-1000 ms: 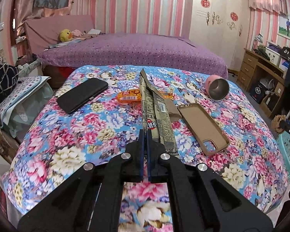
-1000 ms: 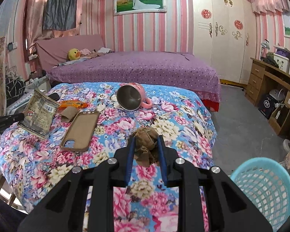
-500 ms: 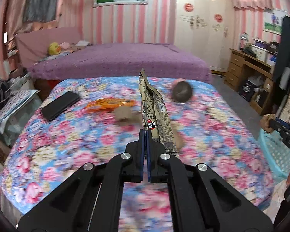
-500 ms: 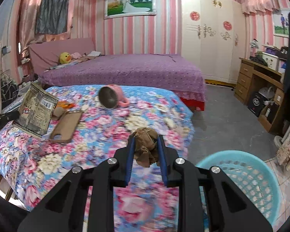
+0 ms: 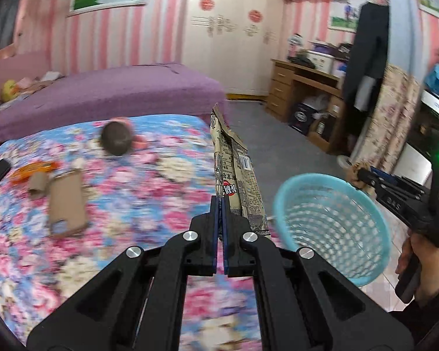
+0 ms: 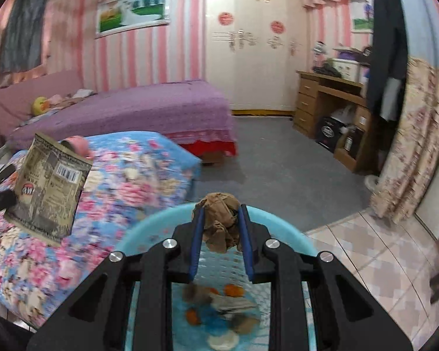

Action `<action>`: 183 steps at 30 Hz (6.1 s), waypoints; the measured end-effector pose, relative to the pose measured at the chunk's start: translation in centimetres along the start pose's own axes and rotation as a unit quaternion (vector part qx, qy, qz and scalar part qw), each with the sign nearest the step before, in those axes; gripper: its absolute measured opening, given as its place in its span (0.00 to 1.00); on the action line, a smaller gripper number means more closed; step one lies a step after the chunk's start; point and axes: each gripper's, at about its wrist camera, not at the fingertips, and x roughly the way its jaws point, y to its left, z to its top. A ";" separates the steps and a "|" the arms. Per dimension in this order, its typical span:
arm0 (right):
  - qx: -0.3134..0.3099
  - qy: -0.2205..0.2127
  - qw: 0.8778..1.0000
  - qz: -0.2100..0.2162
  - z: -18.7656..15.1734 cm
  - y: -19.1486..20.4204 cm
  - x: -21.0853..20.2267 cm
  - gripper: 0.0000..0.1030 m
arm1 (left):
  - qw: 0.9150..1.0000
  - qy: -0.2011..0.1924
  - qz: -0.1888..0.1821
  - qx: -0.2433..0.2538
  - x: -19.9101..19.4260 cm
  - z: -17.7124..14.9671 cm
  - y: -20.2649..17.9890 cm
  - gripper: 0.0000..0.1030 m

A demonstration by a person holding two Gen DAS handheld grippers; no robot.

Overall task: Collect trash
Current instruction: 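Carry the scrap and packet over the blue basket and open both tools, then move both open tools back over the bed toward the cardboard tube, then grasp the brown cardboard tube with the left tool while the right tool grasps the orange sausage packet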

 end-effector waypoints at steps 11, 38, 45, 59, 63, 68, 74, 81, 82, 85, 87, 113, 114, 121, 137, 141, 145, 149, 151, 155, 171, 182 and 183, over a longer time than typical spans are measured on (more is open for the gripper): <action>0.042 0.013 0.999 -0.023 -1.1 -4.7 0.4 0.23 | 0.997 0.042 -0.053 0.029 5.2 -1.7 -7.8 0.01; 0.025 0.003 1.000 -0.005 -0.9 -1.9 0.8 0.25 | 0.998 0.001 0.057 0.029 4.3 0.1 -1.6 0.93; 0.018 0.002 1.000 -0.005 -0.6 -0.2 1.0 0.57 | 0.997 -0.017 0.074 0.011 2.5 1.1 1.3 0.95; -0.003 -0.022 1.000 -0.021 0.8 4.9 1.3 0.94 | 0.993 -0.036 0.114 -0.024 0.2 2.7 8.3 0.95; -0.004 -0.024 0.999 -0.024 1.4 6.8 1.7 0.96 | 0.991 -0.039 0.127 -0.034 0.0 2.8 10.7 0.95; -0.012 -0.020 1.000 -0.011 1.9 9.5 2.6 0.96 | 0.988 -0.037 0.139 -0.051 0.2 2.8 14.0 0.95; -0.019 -0.017 0.999 0.020 2.6 13.4 3.8 0.96 | 0.983 -0.033 0.170 -0.054 0.8 2.4 18.1 0.95; -0.031 -0.007 0.999 0.043 2.9 17.9 5.2 0.96 | 0.979 -0.017 0.191 -0.062 0.9 2.0 22.1 0.95; -0.031 -0.004 0.998 0.047 3.0 18.5 5.4 0.96 | 0.979 -0.016 0.194 -0.064 0.7 1.9 22.7 0.95; -0.036 0.004 0.998 0.059 2.9 20.1 5.9 0.96 | 0.978 -0.008 0.191 -0.080 0.6 1.6 24.3 0.95; -0.041 0.009 0.997 0.065 3.2 21.2 6.3 0.96 | 0.977 -0.007 0.194 -0.086 0.5 1.7 25.2 0.95; -0.074 0.046 0.993 0.080 2.6 29.0 11.3 0.96 | 0.960 0.072 0.201 -0.182 4.5 -0.4 36.1 0.95; -0.074 0.047 0.993 0.080 2.6 29.0 11.4 0.96 | 0.961 0.071 0.194 -0.186 4.8 -0.3 36.0 0.95; -0.084 0.052 0.992 0.075 2.4 28.7 11.9 0.96 | 0.968 0.097 0.144 -0.182 8.5 0.7 34.2 0.65; -0.097 0.041 0.991 0.086 2.6 30.4 11.0 0.96 | 0.978 0.062 0.142 -0.137 2.7 1.2 33.7 0.34; -0.111 0.041 0.987 0.109 2.4 33.1 10.3 0.96 | 0.971 0.043 0.185 -0.143 -0.6 0.7 37.6 0.34; -0.124 0.047 0.981 0.141 2.4 37.4 9.9 0.96 | 0.960 0.038 0.226 -0.160 -3.1 0.1 41.8 0.34; -0.139 0.043 0.975 0.169 3.4 43.4 9.8 0.96 | 0.950 0.039 0.257 -0.174 -4.8 -0.8 45.2 0.34; -0.155 0.041 0.970 0.182 3.7 46.7 9.8 0.96 | 0.946 0.036 0.266 -0.182 -5.6 -1.1 46.5 0.34; -0.194 0.054 0.959 0.199 3.4 53.1 10.8 0.96 | 0.937 0.022 0.274 -0.214 -7.5 -1.7 49.3 0.34; -0.220 0.170 0.941 0.193 1.8 60.7 18.7 0.96 | 0.937 -0.005 0.259 -0.235 -7.9 -1.2 49.5 0.34; -0.230 0.153 0.927 0.255 1.5 61.6 17.8 0.33 | 0.935 -0.003 0.264 -0.238 -7.8 -1.3 49.3 0.34; -0.235 0.149 0.926 0.255 1.4 61.7 17.6 0.29 | 0.934 -0.003 0.265 -0.238 -7.8 -1.3 49.4 0.34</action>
